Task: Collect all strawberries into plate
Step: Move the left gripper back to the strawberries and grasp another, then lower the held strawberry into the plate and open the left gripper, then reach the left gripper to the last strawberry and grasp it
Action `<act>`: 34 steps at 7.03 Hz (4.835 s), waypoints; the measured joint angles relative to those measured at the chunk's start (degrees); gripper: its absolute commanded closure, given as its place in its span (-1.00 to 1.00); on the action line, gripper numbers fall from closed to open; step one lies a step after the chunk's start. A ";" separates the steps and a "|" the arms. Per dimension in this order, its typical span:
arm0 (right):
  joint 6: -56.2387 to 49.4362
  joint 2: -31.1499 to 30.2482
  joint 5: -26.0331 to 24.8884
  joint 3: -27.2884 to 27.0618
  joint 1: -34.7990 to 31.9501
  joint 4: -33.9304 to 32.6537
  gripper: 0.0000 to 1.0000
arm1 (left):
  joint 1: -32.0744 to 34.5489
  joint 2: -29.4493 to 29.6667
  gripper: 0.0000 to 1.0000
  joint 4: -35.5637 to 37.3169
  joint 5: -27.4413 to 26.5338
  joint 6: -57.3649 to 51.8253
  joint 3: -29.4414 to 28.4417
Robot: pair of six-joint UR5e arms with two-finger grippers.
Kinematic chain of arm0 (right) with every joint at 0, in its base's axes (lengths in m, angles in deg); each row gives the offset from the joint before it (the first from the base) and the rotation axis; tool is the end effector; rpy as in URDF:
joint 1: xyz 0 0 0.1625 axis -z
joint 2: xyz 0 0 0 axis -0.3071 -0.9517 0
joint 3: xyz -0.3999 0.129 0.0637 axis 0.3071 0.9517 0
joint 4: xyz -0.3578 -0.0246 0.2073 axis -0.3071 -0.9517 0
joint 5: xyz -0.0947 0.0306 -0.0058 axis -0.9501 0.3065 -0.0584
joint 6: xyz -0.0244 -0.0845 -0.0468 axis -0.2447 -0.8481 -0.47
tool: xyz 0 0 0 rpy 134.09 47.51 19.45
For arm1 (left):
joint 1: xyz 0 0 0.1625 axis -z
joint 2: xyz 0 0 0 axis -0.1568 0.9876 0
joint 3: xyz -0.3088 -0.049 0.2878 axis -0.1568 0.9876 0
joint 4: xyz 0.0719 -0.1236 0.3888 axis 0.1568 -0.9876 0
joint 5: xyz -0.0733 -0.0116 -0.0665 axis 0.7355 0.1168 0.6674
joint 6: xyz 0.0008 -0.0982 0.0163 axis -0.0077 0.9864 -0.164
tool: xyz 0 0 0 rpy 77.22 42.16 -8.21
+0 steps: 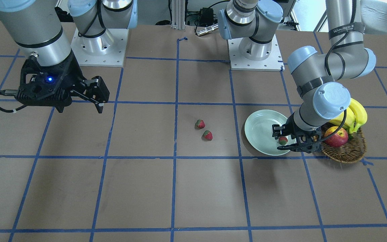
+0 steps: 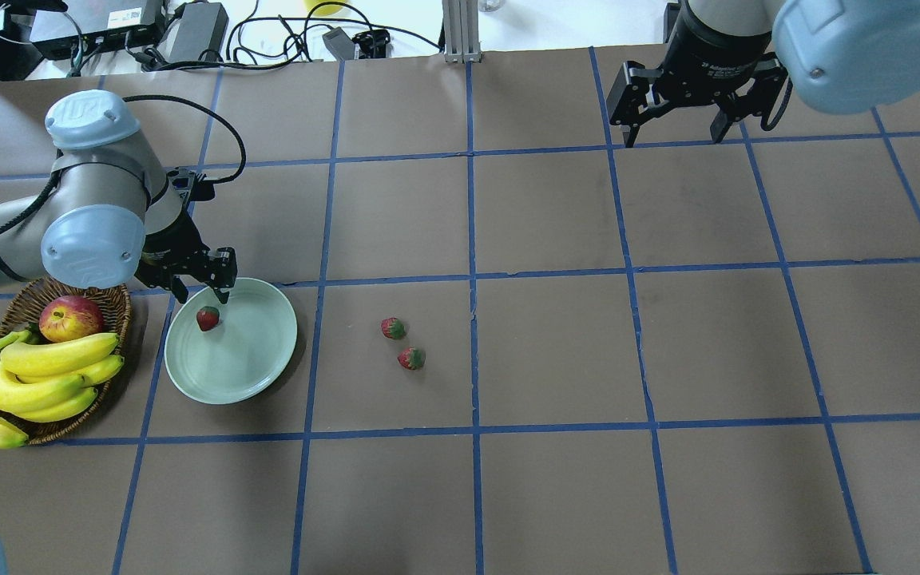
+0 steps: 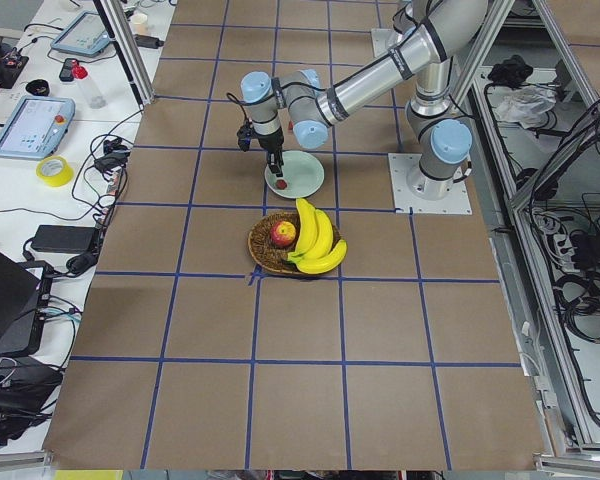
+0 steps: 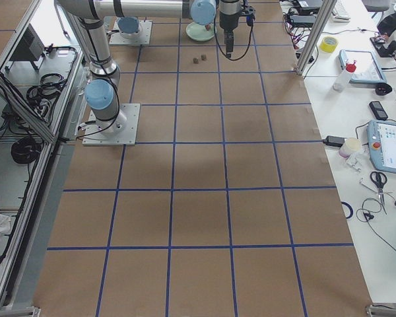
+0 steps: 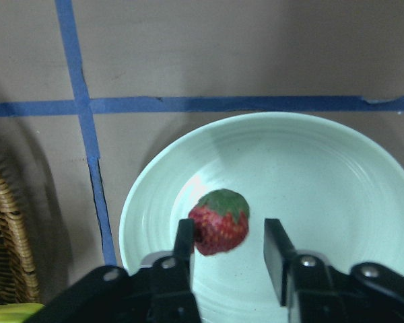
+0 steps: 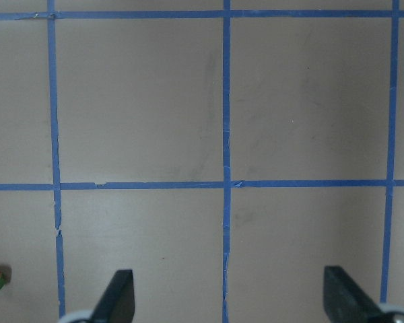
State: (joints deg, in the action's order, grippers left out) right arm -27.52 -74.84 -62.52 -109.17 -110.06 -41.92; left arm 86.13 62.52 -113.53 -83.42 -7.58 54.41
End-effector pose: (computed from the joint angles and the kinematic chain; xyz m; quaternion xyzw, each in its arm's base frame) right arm 0.1529 -0.5417 0.4762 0.0012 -0.9993 0.0371 0.0039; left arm -0.0040 -0.5324 0.2378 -0.0026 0.9958 0.0846 0.0360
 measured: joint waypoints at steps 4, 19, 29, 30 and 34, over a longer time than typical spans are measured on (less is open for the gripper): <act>-0.02 0.08 0.03 -0.23 -0.08 0.07 -1.00 | 6.77 -0.49 -1.00 1.19 8.97 18.01 -0.49; -0.53 0.77 -2.77 -3.37 0.35 -0.74 -1.00 | 20.70 6.02 1.00 4.45 17.80 52.92 0.22; -0.20 0.79 -2.24 -3.32 0.20 -0.65 -1.00 | 3.38 1.86 -1.00 -11.54 0.51 26.61 -4.74; -0.20 0.79 -2.51 -3.12 0.21 -0.71 -1.00 | 3.84 1.35 -1.00 -11.34 0.94 26.88 -4.90; -0.22 0.71 -2.16 -2.83 0.26 -0.68 -1.00 | 14.56 -0.69 -1.00 -11.27 10.85 42.23 -4.65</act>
State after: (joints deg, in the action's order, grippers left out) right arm -27.75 -74.13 -64.69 -111.99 -109.79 -42.60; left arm 100.69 61.83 -124.80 -72.57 34.64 49.76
